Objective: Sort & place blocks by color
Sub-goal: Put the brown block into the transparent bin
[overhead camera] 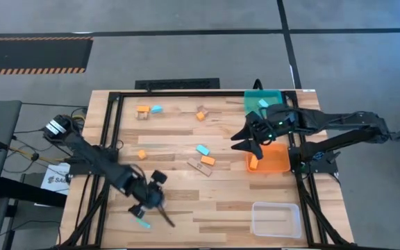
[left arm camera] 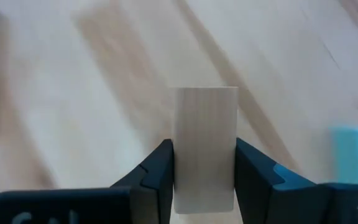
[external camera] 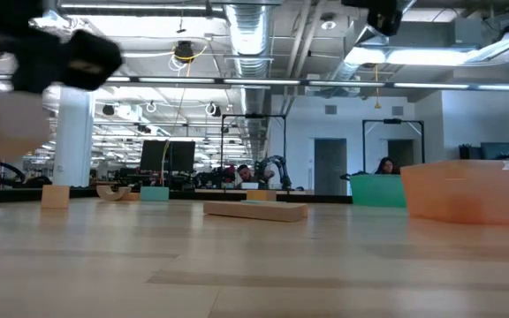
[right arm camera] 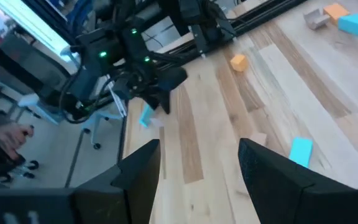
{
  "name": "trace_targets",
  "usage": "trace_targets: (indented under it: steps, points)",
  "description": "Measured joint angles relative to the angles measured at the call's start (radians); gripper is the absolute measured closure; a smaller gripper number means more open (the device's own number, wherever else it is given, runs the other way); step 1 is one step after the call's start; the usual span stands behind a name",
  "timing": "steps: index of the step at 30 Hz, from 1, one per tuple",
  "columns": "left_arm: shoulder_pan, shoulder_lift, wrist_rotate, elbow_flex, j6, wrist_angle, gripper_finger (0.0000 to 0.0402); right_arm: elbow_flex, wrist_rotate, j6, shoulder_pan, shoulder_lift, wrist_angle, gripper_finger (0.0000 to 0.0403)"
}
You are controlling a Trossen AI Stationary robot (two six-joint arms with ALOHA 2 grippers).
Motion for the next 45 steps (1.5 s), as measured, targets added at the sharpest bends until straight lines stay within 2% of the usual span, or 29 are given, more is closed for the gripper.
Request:
trace_targets:
  steps: [4, 8, 13, 17, 19, 22, 30, 34, 41, 45]
  points:
    - [0.104, -0.007, -0.009, 0.0, 0.083, 0.16, 0.0302, 0.0, 0.005, 0.067, 0.018, -0.04, -0.013, 0.0163]
    - [0.195, 0.028, 0.018, 0.0, 0.117, 0.432, 0.0302, 0.0, 0.004, 0.096, 0.063, -0.055, -0.018, 0.0163]
    - [0.242, 0.121, 0.006, 0.002, -0.016, 0.809, 0.0302, 0.001, 0.003, 0.072, 0.144, -0.072, -0.069, 0.0163]
    - [0.226, 0.258, -0.099, 0.051, -0.221, 1.023, 0.0302, 0.0, 0.0, 0.029, 0.206, -0.092, -0.124, 0.0163]
    - [0.209, 0.339, -0.144, 0.119, -0.298, 1.049, 0.0302, 0.0, 0.0, 0.018, 0.232, -0.11, -0.142, 0.0163]
    - [0.185, 0.468, -0.157, 0.264, -0.342, 1.055, 0.0302, 0.0, 0.0, -0.011, 0.265, -0.135, -0.154, 0.0163]
    - [0.152, 0.786, -0.16, 0.694, -0.346, 0.911, 0.0302, 0.0, 0.001, -0.04, 0.336, -0.197, -0.202, 0.0163]
    - [0.153, 0.928, -0.12, 0.891, -0.324, 0.91, 0.0302, 0.0, 0.001, -0.043, 0.361, -0.221, -0.225, 0.0163]
    - [0.159, 1.078, -0.033, 1.137, -0.243, 0.909, 0.0302, 0.0, 0.004, -0.043, 0.366, -0.233, -0.227, 0.0163]
    - [0.169, 1.141, -0.033, 1.22, -0.2, 0.907, 0.0302, 0.0, 0.004, -0.043, 0.366, -0.229, -0.234, 0.0163]
